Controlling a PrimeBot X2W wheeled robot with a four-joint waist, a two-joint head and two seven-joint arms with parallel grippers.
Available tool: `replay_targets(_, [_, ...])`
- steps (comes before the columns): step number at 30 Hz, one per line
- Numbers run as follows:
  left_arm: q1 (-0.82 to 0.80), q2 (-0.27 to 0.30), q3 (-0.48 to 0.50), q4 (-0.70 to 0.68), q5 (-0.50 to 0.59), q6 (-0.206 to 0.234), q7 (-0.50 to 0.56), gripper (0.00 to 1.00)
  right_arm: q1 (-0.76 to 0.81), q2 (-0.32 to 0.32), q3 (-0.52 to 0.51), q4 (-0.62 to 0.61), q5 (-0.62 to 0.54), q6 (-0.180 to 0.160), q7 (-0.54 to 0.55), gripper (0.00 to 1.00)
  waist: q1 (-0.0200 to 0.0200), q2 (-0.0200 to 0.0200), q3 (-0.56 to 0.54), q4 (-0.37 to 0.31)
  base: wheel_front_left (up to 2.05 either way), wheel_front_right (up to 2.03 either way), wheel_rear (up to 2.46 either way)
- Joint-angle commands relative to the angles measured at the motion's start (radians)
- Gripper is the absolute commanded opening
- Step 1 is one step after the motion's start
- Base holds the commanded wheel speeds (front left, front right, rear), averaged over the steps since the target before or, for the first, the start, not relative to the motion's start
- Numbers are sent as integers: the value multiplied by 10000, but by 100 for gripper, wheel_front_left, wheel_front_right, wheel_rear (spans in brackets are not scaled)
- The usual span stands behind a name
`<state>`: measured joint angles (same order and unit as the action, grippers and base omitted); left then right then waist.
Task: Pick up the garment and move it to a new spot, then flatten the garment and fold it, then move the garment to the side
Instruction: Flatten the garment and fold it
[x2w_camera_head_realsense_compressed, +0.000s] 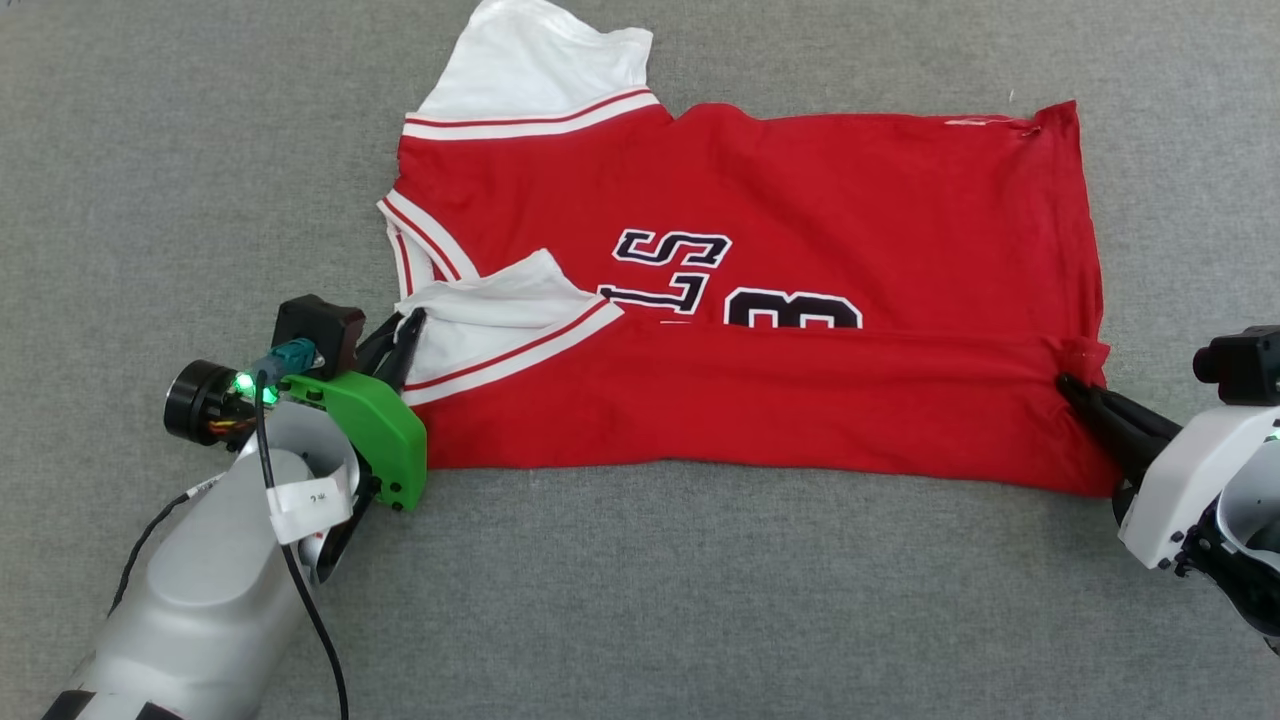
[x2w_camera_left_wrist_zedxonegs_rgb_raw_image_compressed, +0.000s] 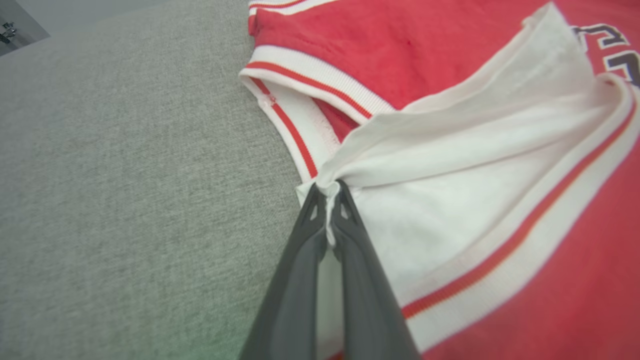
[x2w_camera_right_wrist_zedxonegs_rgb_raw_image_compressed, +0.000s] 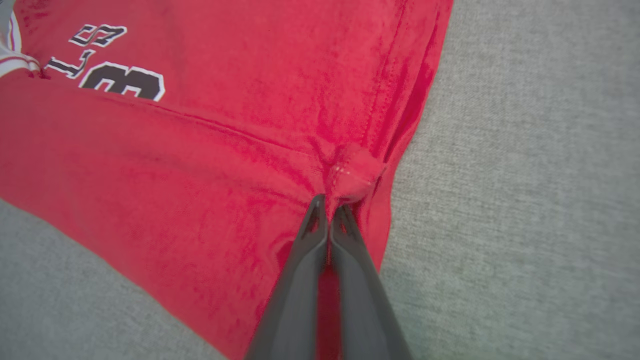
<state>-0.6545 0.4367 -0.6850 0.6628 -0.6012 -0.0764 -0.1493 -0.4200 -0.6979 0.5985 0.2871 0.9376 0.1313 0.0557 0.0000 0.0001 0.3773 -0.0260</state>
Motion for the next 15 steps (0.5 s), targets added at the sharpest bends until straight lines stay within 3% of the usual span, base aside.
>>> replay_targets(1, [14,-143,-128,319,-33,-55,-15,100,-98,45,44,115,26,-6,-124,0,0,-1,-197,72,0,0,0])
replay_targets(2, [-29,-167,-124,397,-29,-63,-102,100,-80,54,18,152,67,-6,-200,36,0,-1,-276,102,0,0,0])
replay_targets(3, [-93,-179,-100,471,-28,-65,-212,100,-46,49,-8,180,103,-6,-283,100,0,-1,-383,144,0,0,0])
replay_targets(10, [-595,46,183,288,-267,-118,-197,100,365,-229,-189,46,63,-6,-764,100,0,-1,-1093,441,0,0,0])
replay_targets(15, [-964,410,145,-267,-994,-391,1429,100,618,-279,-355,-36,-51,-6,-883,100,0,-1,-1482,575,0,0,0])
